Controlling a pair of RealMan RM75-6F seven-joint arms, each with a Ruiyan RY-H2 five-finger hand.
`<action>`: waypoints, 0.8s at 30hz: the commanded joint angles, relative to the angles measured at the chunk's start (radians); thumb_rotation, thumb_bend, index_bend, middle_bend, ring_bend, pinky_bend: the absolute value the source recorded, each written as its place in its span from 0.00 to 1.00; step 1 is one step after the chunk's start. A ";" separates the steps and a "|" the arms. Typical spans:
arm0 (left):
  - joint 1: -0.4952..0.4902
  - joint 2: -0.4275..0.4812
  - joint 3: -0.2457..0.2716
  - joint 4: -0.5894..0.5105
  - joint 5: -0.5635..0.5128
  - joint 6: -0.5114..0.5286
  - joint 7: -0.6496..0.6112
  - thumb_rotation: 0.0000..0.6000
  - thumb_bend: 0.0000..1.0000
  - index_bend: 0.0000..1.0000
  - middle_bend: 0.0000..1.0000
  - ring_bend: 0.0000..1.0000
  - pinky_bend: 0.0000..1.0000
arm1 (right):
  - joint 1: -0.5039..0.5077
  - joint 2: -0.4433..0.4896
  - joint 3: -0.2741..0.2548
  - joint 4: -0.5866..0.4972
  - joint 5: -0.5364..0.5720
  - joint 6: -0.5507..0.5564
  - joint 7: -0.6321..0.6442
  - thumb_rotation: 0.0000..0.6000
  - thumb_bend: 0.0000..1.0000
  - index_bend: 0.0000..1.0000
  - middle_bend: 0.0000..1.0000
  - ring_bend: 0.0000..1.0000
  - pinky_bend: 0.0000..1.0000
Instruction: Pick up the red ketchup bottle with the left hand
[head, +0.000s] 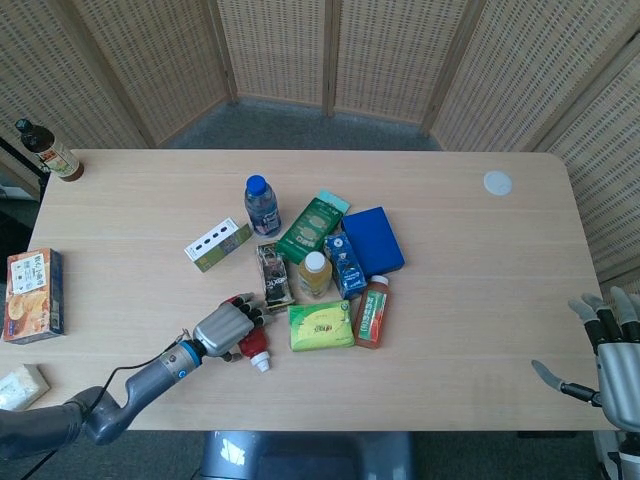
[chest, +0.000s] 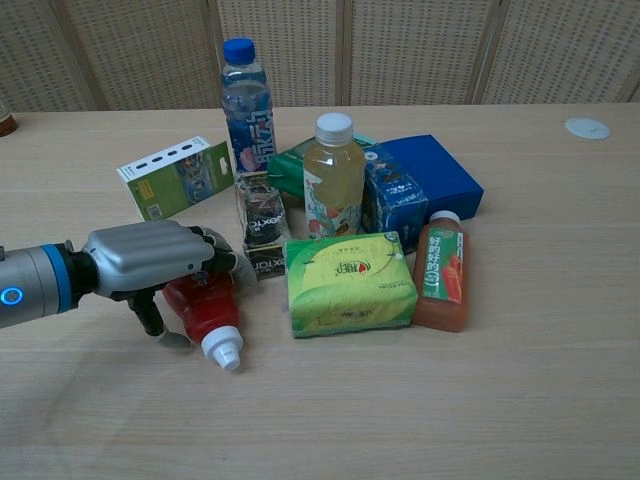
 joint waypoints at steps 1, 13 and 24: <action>0.002 -0.005 -0.001 0.003 -0.002 0.007 -0.009 1.00 0.22 0.27 0.33 0.26 0.25 | -0.001 0.002 0.000 -0.001 -0.001 0.002 0.000 0.45 0.17 0.21 0.22 0.06 0.00; 0.026 -0.011 -0.009 0.015 -0.032 0.035 -0.027 1.00 0.23 0.64 0.60 0.56 0.64 | 0.002 0.000 0.004 -0.002 -0.004 -0.002 0.000 0.45 0.17 0.21 0.22 0.06 0.00; 0.051 0.073 -0.049 -0.075 -0.053 0.108 -0.071 1.00 0.27 0.69 0.65 0.63 0.72 | 0.012 -0.021 0.007 0.012 0.002 -0.019 0.009 0.45 0.17 0.21 0.22 0.06 0.00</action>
